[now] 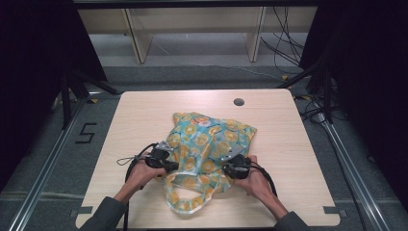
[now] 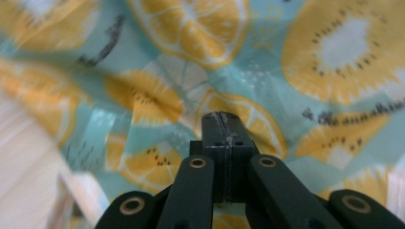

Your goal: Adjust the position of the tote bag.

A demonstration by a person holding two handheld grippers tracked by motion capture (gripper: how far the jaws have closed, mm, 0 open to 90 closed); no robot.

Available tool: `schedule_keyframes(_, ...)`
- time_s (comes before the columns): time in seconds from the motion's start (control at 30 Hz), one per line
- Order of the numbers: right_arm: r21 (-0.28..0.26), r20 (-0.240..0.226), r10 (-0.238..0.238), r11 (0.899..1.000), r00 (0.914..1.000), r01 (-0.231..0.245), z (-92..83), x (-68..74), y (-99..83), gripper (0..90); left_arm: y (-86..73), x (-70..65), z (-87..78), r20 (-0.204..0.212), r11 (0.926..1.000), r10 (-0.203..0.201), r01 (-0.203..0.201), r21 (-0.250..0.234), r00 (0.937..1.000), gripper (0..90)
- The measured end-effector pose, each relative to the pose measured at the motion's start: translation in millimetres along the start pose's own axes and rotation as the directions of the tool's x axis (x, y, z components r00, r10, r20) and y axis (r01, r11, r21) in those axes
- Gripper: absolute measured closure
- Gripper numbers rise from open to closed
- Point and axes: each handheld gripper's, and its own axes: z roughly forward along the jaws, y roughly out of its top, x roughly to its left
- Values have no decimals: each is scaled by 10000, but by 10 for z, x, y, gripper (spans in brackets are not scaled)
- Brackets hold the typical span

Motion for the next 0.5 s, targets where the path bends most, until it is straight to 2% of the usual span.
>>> schedule_keyframes(0.03,62,12,44,10000,10000,-44,-34,-77,-32,900,31,-34,24,54,9999,91,-90,-65,9999,894)
schedule_keyframes(0.07,-43,249,241,9997,9994,-240,-32,-109,-55,900,81,-78,60,107,9997,243,-243,10,9996,894)
schedule_keyframes(0.1,68,189,310,9995,9993,-311,-75,-190,-86,900,108,-113,94,144,9998,170,-170,-39,9998,893)
schedule_keyframes(0.17,-133,449,522,9986,9976,-517,-88,-285,-136,900,193,-183,171,311,9993,373,-373,10,9988,894)
schedule_keyframes(0.27,-65,591,732,9973,9956,-730,-147,-438,-203,900,261,-320,252,404,9995,270,-262,-202,9988,894)
schedule_keyframes(0.3,-104,702,978,9952,9927,-973,-164,-476,-231,900,277,-318,247,394,9972,748,-750,33,9964,893)
schedule_keyframes(0.4,-19,688,934,9956,9932,-935,-207,-574,-294,900,275,-412,275,479,9986,504,-494,-205,9976,894)
schedule_keyframes(0.47,-88,668,977,9952,9930,-973,-231,-605,-328,900,268,-392,243,480,9972,747,-743,-107,9960,893)
schedule_keyframes(0.5,-162,763,1163,9932,9903,-1154,-248,-591,-342,900,257,-395,240,548,9981,450,-426,-442,9975,892)
